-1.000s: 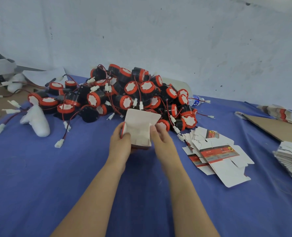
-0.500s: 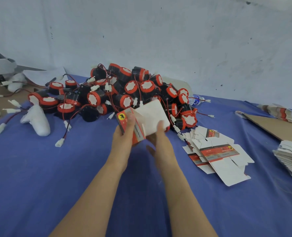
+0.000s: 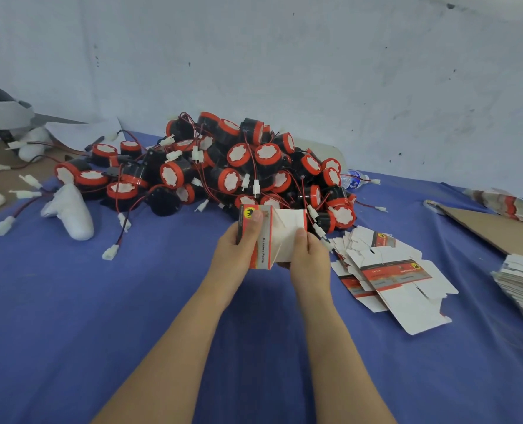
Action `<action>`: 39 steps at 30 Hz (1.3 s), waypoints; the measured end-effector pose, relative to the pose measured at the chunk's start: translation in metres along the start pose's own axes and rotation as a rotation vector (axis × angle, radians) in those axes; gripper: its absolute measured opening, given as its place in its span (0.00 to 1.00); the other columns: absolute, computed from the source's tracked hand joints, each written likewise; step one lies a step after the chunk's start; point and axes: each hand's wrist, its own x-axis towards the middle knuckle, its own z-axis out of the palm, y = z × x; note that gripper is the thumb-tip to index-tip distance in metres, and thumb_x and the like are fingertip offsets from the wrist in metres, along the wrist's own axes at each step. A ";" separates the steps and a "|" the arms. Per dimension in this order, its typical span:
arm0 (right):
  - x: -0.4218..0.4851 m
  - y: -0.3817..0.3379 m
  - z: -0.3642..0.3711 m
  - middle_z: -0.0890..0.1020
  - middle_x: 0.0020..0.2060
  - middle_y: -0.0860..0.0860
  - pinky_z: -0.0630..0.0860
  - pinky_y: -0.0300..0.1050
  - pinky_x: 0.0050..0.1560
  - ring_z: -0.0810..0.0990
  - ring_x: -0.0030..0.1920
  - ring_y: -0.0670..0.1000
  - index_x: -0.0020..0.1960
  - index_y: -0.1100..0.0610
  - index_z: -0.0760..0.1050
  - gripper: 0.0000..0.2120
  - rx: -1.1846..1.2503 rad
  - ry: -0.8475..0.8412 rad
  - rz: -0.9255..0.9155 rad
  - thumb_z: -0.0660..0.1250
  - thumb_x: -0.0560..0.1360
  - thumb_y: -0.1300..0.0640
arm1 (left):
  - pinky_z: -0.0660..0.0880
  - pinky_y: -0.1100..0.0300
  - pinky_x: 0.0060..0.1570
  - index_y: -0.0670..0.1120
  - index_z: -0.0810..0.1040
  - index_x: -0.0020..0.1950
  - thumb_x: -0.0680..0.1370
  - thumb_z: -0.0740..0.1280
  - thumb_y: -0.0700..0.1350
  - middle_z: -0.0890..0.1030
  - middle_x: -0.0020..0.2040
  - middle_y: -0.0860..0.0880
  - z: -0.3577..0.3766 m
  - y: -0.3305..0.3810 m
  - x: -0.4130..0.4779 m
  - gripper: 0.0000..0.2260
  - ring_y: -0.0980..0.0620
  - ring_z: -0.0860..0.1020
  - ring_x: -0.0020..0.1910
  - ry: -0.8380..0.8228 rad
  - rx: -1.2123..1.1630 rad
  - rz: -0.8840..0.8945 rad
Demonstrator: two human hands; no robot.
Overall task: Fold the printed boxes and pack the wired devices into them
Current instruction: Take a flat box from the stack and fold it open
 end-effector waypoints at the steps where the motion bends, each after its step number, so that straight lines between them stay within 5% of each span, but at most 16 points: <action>1: 0.001 0.000 -0.001 0.74 0.32 0.54 0.72 0.38 0.26 0.73 0.31 0.51 0.38 0.59 0.71 0.18 0.056 -0.012 0.068 0.54 0.83 0.51 | 0.78 0.64 0.42 0.57 0.80 0.50 0.66 0.58 0.71 0.84 0.49 0.55 0.000 0.002 0.000 0.24 0.59 0.83 0.46 -0.044 -0.066 -0.051; 5: -0.004 -0.003 0.001 0.63 0.21 0.48 0.60 0.35 0.20 0.60 0.20 0.44 0.35 0.57 0.71 0.18 0.624 -0.374 0.506 0.60 0.81 0.50 | 0.78 0.60 0.37 0.55 0.85 0.51 0.70 0.57 0.68 0.85 0.50 0.48 -0.008 0.006 0.002 0.25 0.54 0.83 0.44 -0.217 -0.385 -0.132; 8: -0.007 -0.002 0.008 0.62 0.20 0.48 0.56 0.36 0.20 0.58 0.20 0.45 0.34 0.55 0.67 0.20 0.488 -0.404 0.563 0.60 0.81 0.47 | 0.79 0.60 0.37 0.56 0.85 0.50 0.70 0.57 0.69 0.85 0.51 0.48 -0.009 0.004 0.001 0.25 0.54 0.83 0.46 -0.223 -0.406 -0.138; 11: -0.008 -0.004 0.013 0.63 0.23 0.49 0.55 0.35 0.21 0.57 0.20 0.45 0.33 0.56 0.61 0.21 0.244 -0.134 0.398 0.60 0.80 0.46 | 0.80 0.59 0.41 0.55 0.84 0.54 0.70 0.55 0.69 0.84 0.55 0.49 -0.005 0.002 0.003 0.27 0.52 0.83 0.51 -0.163 -0.377 -0.130; 13: -0.007 -0.004 0.013 0.72 0.27 0.51 0.62 0.38 0.21 0.63 0.21 0.47 0.36 0.57 0.64 0.22 0.355 0.024 0.326 0.60 0.78 0.41 | 0.80 0.57 0.47 0.54 0.77 0.63 0.71 0.53 0.69 0.82 0.59 0.50 -0.002 -0.002 0.005 0.29 0.51 0.81 0.57 -0.039 -0.370 -0.082; 15: -0.007 -0.009 0.012 0.82 0.37 0.53 0.75 0.42 0.29 0.74 0.26 0.49 0.40 0.54 0.71 0.20 0.518 0.015 0.321 0.60 0.77 0.38 | 0.75 0.55 0.58 0.61 0.64 0.69 0.74 0.51 0.67 0.74 0.65 0.59 0.000 -0.005 0.006 0.25 0.57 0.76 0.61 0.118 -0.225 0.041; 17: -0.010 -0.013 0.014 0.84 0.40 0.49 0.79 0.40 0.37 0.83 0.37 0.47 0.43 0.51 0.76 0.15 0.423 -0.117 0.213 0.60 0.79 0.42 | 0.69 0.58 0.63 0.66 0.50 0.73 0.76 0.51 0.64 0.64 0.70 0.64 0.003 -0.007 0.003 0.26 0.61 0.70 0.64 0.128 -0.005 0.138; 20: -0.015 -0.008 0.018 0.83 0.49 0.44 0.74 0.31 0.40 0.80 0.48 0.42 0.55 0.51 0.78 0.11 0.173 -0.093 0.049 0.61 0.80 0.48 | 0.63 0.68 0.66 0.57 0.60 0.74 0.81 0.58 0.55 0.58 0.75 0.55 0.000 -0.019 0.007 0.21 0.60 0.62 0.71 0.147 0.270 0.172; 23: -0.013 -0.002 0.013 0.77 0.60 0.46 0.73 0.31 0.48 0.76 0.57 0.45 0.68 0.52 0.72 0.18 -0.003 0.055 -0.035 0.60 0.80 0.48 | 0.62 0.84 0.49 0.53 0.71 0.57 0.77 0.67 0.52 0.63 0.68 0.55 -0.005 -0.023 0.006 0.11 0.65 0.64 0.62 0.239 0.501 0.214; 26: -0.016 0.000 0.017 0.76 0.61 0.48 0.72 0.40 0.60 0.74 0.61 0.47 0.67 0.54 0.73 0.16 -0.117 0.072 -0.127 0.57 0.82 0.52 | 0.75 0.63 0.42 0.52 0.71 0.50 0.75 0.66 0.60 0.76 0.48 0.56 -0.006 -0.025 0.004 0.14 0.57 0.76 0.45 0.291 0.607 0.152; 28: -0.015 0.001 0.017 0.78 0.54 0.49 0.72 0.33 0.48 0.75 0.50 0.43 0.62 0.52 0.74 0.12 -0.089 0.134 -0.081 0.56 0.82 0.53 | 0.69 0.59 0.31 0.49 0.71 0.42 0.79 0.57 0.61 0.75 0.37 0.54 -0.008 -0.023 0.005 0.17 0.55 0.74 0.35 0.389 0.682 0.104; 30: -0.009 0.003 0.011 0.76 0.45 0.48 0.68 0.33 0.33 0.72 0.39 0.42 0.58 0.50 0.69 0.07 0.019 0.178 0.053 0.55 0.82 0.57 | 0.60 0.60 0.26 0.47 0.66 0.36 0.83 0.51 0.52 0.70 0.31 0.51 -0.009 -0.022 0.007 0.18 0.52 0.69 0.30 0.449 0.742 0.119; 32: -0.003 0.008 0.006 0.72 0.39 0.47 0.65 0.37 0.30 0.70 0.36 0.43 0.54 0.52 0.66 0.06 0.029 0.176 0.159 0.55 0.81 0.61 | 0.59 0.59 0.26 0.47 0.64 0.38 0.83 0.52 0.45 0.68 0.31 0.50 -0.010 -0.023 0.009 0.13 0.51 0.66 0.29 0.450 0.619 0.080; 35: -0.003 0.011 0.006 0.69 0.32 0.48 0.65 0.42 0.29 0.66 0.33 0.47 0.40 0.57 0.70 0.10 -0.110 0.108 0.142 0.57 0.79 0.59 | 0.76 0.54 0.35 0.47 0.69 0.57 0.81 0.56 0.44 0.75 0.43 0.51 -0.013 -0.017 0.013 0.06 0.53 0.75 0.38 0.394 0.132 -0.110; 39: -0.009 0.004 0.014 0.76 0.41 0.46 0.65 0.35 0.34 0.72 0.41 0.45 0.50 0.54 0.74 0.16 -0.219 -0.087 0.042 0.53 0.82 0.45 | 0.78 0.58 0.39 0.57 0.72 0.58 0.81 0.56 0.44 0.77 0.49 0.57 -0.013 -0.004 0.011 0.11 0.53 0.79 0.48 0.160 -0.158 -0.221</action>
